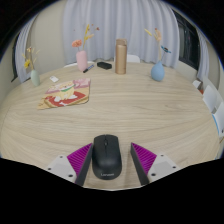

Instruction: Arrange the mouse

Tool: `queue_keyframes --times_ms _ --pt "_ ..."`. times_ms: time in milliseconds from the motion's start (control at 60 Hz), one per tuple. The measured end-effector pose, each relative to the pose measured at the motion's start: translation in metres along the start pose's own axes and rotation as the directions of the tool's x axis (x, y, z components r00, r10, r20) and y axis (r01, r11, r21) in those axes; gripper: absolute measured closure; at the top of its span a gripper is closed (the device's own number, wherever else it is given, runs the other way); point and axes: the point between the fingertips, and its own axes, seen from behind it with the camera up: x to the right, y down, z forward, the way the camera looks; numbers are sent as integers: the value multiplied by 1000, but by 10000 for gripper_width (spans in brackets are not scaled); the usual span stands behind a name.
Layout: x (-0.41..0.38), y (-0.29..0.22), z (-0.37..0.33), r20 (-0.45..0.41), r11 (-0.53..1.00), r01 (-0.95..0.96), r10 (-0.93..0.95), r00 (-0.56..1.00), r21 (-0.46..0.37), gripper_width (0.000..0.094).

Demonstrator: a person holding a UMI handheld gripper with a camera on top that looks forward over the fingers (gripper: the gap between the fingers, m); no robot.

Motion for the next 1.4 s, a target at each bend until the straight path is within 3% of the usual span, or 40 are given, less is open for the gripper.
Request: queue_keyframes --times_ms 17,50,117,183,267,450,600,733,967,1083,1183,1233,1283,1400 --pt "-1 0 0 -1 1000 1 -1 1000 -3 204" --pt "-4 1 0 7 1000 4 -4 1000 -9 465" --pt "2 2 -2 -30 1000 -3 2 1000 -29 530" --pt "-8 -2 -5 3 999 -13 13 1000 -53 578" --pt "-21 -36 -13 24 1000 9 -8 1000 -11 593" --pt "-94 -178 -12 109 985 41 -59 992 167 594" --pt "-154 -268 21 109 964 69 -100 989 257 594" --pt "-202 -272 74 152 976 66 -99 983 209 595" --pt "-226 -223 146 118 988 106 -119 986 112 594" --pt "-229 -202 160 114 991 110 -118 986 79 543" --pt "-228 -190 167 114 991 118 -126 985 68 426" --pt "-226 -188 166 112 991 116 -123 986 71 202" --pt "-221 -189 163 100 991 113 -120 988 72 61" --pt "-210 -197 130 71 987 129 -137 988 99 86"
